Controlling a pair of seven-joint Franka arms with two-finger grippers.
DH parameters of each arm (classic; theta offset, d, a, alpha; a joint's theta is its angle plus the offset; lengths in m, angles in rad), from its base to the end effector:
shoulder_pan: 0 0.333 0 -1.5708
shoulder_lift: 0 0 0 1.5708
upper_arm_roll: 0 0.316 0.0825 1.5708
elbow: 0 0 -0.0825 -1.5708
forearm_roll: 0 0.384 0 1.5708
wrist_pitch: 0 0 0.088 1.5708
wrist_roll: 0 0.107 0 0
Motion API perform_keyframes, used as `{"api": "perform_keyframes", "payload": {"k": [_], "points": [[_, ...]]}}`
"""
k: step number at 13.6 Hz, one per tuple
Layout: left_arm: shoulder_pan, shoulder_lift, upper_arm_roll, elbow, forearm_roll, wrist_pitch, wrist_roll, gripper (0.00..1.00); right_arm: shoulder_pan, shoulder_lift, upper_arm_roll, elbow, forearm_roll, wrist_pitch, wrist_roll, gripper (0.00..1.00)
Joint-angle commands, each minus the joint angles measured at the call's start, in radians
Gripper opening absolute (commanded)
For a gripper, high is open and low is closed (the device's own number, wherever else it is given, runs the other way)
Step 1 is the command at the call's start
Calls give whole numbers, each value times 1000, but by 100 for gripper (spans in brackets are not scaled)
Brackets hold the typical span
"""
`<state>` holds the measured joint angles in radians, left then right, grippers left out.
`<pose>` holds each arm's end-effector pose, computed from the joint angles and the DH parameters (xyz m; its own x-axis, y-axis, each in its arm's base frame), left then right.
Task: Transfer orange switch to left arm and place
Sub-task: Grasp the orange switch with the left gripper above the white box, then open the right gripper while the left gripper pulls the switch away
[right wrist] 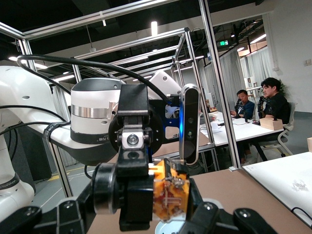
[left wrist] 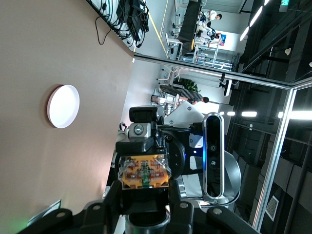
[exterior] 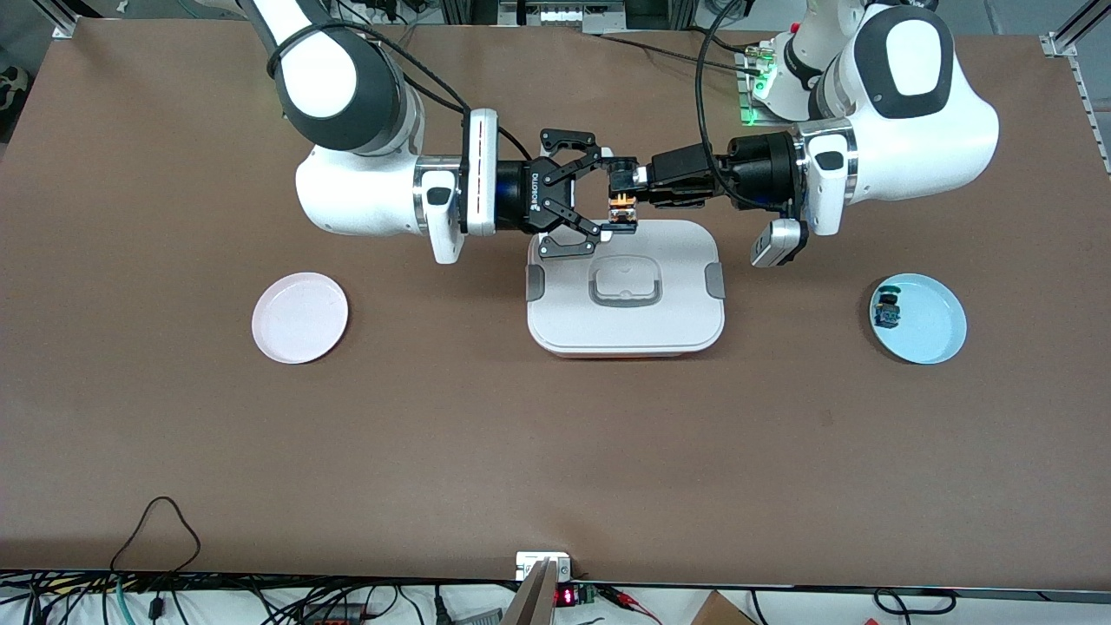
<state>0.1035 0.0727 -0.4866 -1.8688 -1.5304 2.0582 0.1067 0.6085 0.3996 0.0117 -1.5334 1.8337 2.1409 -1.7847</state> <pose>0.5485 -0.2703 0.5385 0.9728 0.0986 -0.2098 0.2231 -0.1514 0.9630 0.5583 0.4476 0.4969 0.2305 -0.0171 0.9729 0.9731 0.0017 -0.2305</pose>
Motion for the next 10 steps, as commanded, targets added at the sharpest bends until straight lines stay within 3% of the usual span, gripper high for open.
{"api": "perform_keyframes", "payload": {"k": [1,2,10], "points": [[5,-2,-7,4,-7,5,5,20,11,-7,-12,-2,29,7,-7,73],[5,-4,-6,4,-7,5,4,20,11,-8,-12,-4,29,7,7,100],[21,-7,-3,4,4,-7,-1,20,11,-13,-12,-13,29,7,31,100]]}}
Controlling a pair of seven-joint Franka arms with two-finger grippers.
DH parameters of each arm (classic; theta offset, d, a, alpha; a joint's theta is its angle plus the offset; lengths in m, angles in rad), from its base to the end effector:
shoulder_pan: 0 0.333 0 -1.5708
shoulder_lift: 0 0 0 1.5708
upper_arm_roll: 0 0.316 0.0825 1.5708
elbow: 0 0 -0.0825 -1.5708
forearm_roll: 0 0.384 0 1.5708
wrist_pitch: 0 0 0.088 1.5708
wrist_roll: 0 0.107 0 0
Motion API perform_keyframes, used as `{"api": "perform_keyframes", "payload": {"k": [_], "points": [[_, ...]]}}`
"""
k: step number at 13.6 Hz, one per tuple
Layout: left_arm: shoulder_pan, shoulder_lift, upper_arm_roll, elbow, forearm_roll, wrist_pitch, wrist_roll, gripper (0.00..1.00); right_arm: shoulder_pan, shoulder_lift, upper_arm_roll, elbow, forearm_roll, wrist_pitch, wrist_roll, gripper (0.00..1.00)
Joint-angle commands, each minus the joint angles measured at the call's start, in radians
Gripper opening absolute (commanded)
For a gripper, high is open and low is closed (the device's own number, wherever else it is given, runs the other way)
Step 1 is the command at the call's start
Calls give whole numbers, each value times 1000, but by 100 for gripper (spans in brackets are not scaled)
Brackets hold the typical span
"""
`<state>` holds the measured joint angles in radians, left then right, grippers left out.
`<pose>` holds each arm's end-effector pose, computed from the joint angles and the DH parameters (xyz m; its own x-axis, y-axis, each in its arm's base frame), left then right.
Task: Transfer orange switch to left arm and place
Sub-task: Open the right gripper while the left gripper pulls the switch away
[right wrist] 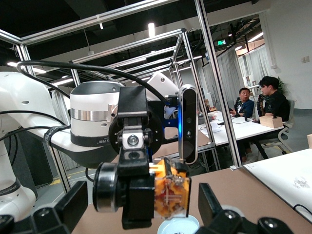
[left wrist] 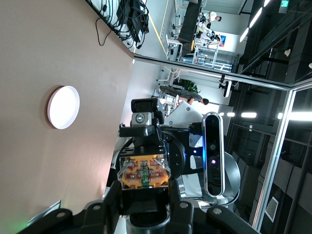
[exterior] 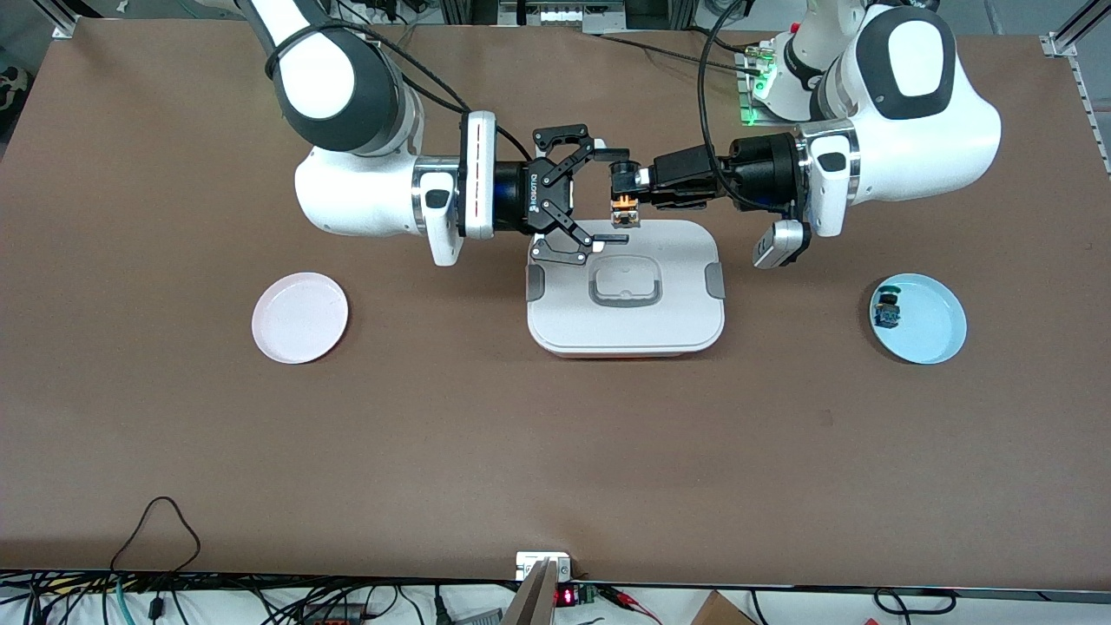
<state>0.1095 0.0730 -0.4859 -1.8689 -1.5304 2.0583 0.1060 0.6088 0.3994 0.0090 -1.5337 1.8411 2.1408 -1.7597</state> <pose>0.5504 -0.2666 0.5382 0.9718 0.1053 -0.2109 0.2251 -0.1499 0.9627 0.5593 0.4465 0.4972 0.2581 -0.0229 0.9659 0.9661 -0.0012 -0.2582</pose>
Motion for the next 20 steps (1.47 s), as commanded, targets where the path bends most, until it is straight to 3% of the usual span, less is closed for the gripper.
{"api": "perform_keyframes", "payload": {"k": [1,5,11,13,16,18,20], "points": [[19,-7,-2,7,34,-18,0,20,9,-13,-9,-13,21,7,5,100],[77,-7,7,20,162,-128,0,21,-1,-31,-9,-43,20,4,-4,100],[196,1,6,83,484,-355,53,21,-98,-119,-27,-175,4,-70,-9,100],[225,2,9,83,593,-414,131,22,-119,-134,-101,-233,-15,-186,-3,100],[284,20,7,85,787,-481,289,22,-148,-131,-223,-237,-161,-346,102,100],[329,57,9,83,898,-530,426,23,-178,-133,-268,-229,-254,-461,239,100],[331,59,7,82,1080,-537,532,24,-179,-133,-313,-226,-356,-528,387,100]]}}
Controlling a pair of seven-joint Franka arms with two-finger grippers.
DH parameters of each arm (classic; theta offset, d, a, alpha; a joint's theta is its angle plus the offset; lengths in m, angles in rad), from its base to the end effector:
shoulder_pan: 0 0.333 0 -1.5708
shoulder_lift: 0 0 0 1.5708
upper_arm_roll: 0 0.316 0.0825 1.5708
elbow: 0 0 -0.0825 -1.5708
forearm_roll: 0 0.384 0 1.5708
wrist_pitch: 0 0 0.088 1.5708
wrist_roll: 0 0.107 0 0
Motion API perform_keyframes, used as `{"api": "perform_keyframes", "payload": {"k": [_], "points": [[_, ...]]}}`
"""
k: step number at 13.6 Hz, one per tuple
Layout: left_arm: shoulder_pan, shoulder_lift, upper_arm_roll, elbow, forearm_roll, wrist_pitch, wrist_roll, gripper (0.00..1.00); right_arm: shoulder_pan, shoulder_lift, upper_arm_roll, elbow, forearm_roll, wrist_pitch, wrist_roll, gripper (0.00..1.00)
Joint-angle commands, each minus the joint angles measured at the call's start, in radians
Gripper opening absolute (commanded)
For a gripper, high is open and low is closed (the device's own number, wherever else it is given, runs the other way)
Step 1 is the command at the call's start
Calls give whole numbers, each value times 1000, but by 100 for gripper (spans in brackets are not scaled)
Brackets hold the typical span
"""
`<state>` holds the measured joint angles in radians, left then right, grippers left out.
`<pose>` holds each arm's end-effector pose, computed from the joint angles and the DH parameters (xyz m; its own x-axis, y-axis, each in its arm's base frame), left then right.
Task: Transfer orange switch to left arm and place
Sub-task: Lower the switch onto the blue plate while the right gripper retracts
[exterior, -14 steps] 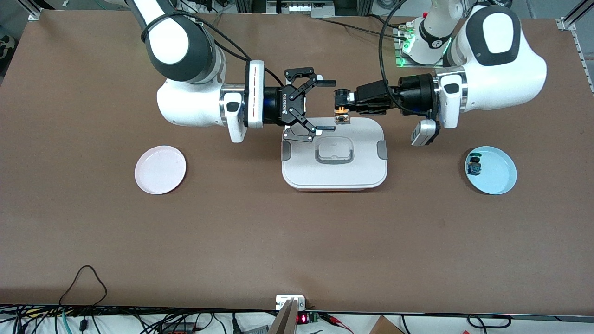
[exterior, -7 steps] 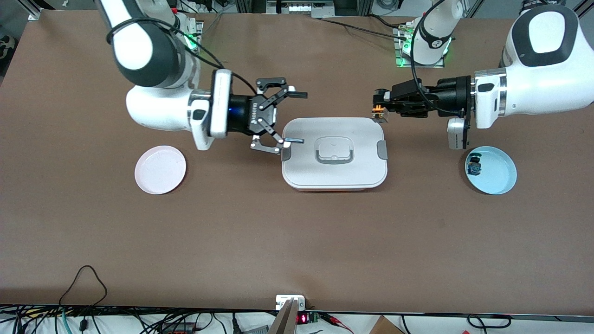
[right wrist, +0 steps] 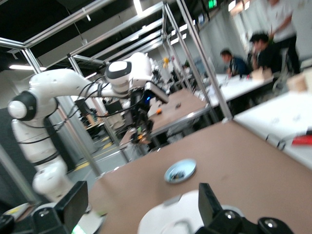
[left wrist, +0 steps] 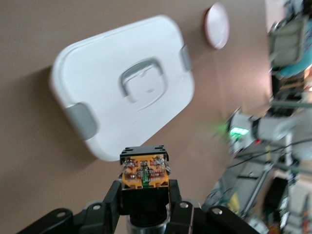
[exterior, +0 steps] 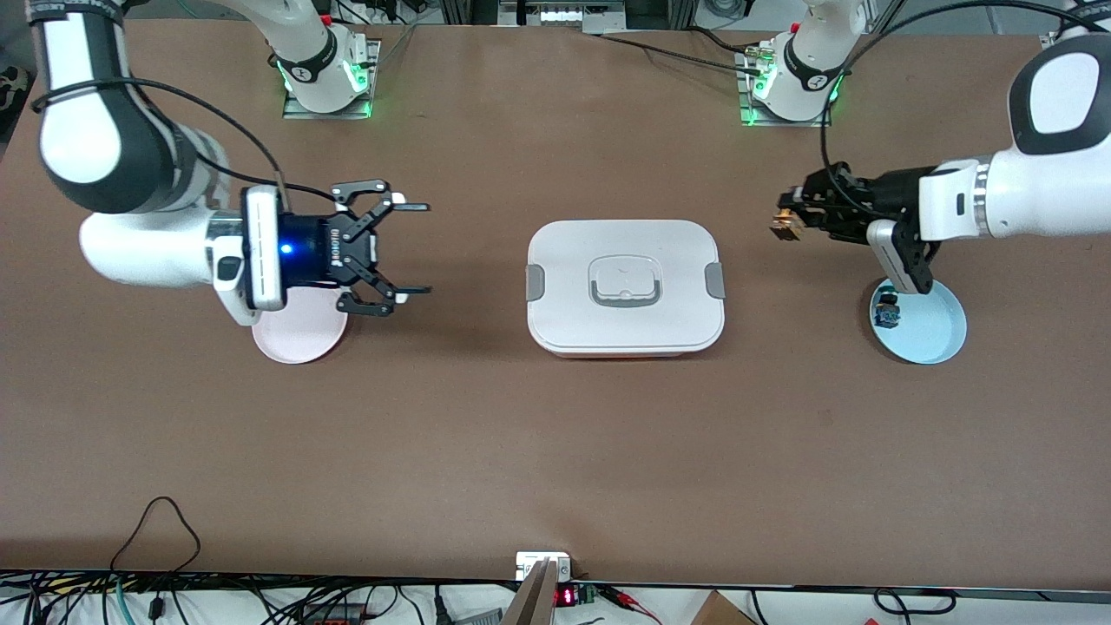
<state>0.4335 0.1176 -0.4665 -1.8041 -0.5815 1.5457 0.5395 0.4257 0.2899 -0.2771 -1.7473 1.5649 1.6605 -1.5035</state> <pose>0.5531 -0.0692 0.4775 0.8830 -0.4693 -0.0122 -0.3447 -0.6658 0.6618 0.6091 0.2090 0.4675 0.4823 0.1461 0.8637 0.8723 0.0104 -0.4889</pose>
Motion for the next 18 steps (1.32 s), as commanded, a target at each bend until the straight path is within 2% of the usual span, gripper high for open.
{"api": "perform_keyframes", "payload": {"k": [1,4,6,8,10,12,14,16,18], "points": [[7,14,-11,16,211,-24,138,24,4,-23,-40,-12,-119,-85,226,100],[16,25,-11,8,441,-22,282,24,5,-24,-77,-11,-234,-97,513,100],[36,42,-11,2,628,-13,376,23,5,-31,-77,8,-383,-82,687,100],[102,82,-11,-3,734,40,520,24,8,-31,-77,12,-527,-26,831,100],[189,125,-11,-61,813,202,659,24,15,-31,-76,12,-659,16,1004,100],[276,168,-11,-145,854,436,825,24,13,-31,-76,15,-799,5,1214,100],[342,229,-11,-184,879,616,974,24,24,-31,-63,50,-1019,-11,1375,100],[364,278,-11,-198,891,735,1104,24,35,-29,-51,90,-1203,-66,1475,100],[401,306,-11,-242,891,850,1186,24,41,-28,-50,133,-1332,-119,1487,100]]}}
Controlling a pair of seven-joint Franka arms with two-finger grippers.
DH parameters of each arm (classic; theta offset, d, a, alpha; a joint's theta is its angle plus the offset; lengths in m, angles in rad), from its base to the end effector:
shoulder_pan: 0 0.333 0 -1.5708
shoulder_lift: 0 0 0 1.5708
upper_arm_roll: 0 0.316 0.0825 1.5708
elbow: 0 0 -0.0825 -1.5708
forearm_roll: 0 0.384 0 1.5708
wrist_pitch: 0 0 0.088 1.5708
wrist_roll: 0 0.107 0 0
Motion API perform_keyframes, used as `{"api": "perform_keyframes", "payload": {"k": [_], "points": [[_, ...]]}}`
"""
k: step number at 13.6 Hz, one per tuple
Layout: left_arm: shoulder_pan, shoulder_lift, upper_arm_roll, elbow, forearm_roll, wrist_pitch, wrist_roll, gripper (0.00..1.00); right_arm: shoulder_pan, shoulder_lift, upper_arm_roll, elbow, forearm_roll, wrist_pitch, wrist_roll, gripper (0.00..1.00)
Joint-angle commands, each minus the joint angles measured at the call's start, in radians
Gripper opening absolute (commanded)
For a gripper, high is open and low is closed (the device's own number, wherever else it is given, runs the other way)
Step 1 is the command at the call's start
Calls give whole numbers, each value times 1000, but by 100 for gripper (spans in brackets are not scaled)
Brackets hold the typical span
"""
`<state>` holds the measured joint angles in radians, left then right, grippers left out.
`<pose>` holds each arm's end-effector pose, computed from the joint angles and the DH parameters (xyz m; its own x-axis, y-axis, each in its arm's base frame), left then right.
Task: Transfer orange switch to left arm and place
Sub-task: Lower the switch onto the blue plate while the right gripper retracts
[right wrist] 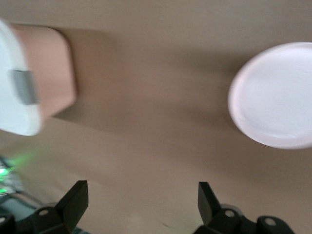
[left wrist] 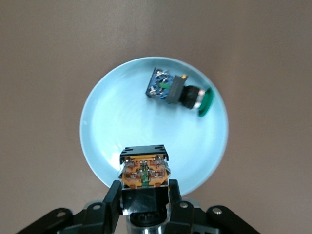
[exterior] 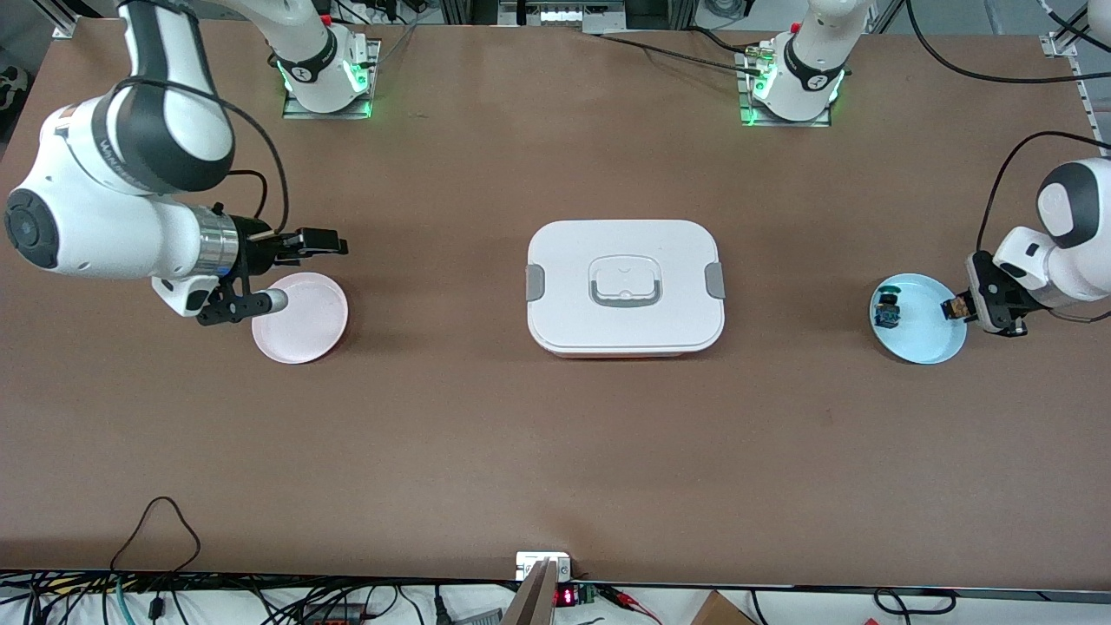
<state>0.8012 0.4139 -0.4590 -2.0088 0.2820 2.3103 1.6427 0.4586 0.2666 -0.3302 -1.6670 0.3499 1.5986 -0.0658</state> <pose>0.5577 0.2126 0.2620 0.1007 -0.9948 -0.0129 -0.9932 -0.1013 0.0581 0.5878 0.1278 0.4377 0.9410 0.1590 -0.2988 0.0797 -0.9621 -0.2609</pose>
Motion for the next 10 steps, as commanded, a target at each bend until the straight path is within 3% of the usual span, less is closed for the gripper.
{"api": "perform_keyframes", "payload": {"k": [1,3,6,10], "points": [[50,9,-18,-82,29,163,104,24,11,-4,4,68,-190,-62,44,100],[61,14,-17,-123,29,242,112,24,5,-1,5,111,-259,-63,8,100],[62,45,-17,-122,31,248,114,25,-8,3,2,156,-388,-46,-9,100],[64,83,-15,-122,31,279,114,26,-76,-15,43,190,-394,-77,113,100]]}}
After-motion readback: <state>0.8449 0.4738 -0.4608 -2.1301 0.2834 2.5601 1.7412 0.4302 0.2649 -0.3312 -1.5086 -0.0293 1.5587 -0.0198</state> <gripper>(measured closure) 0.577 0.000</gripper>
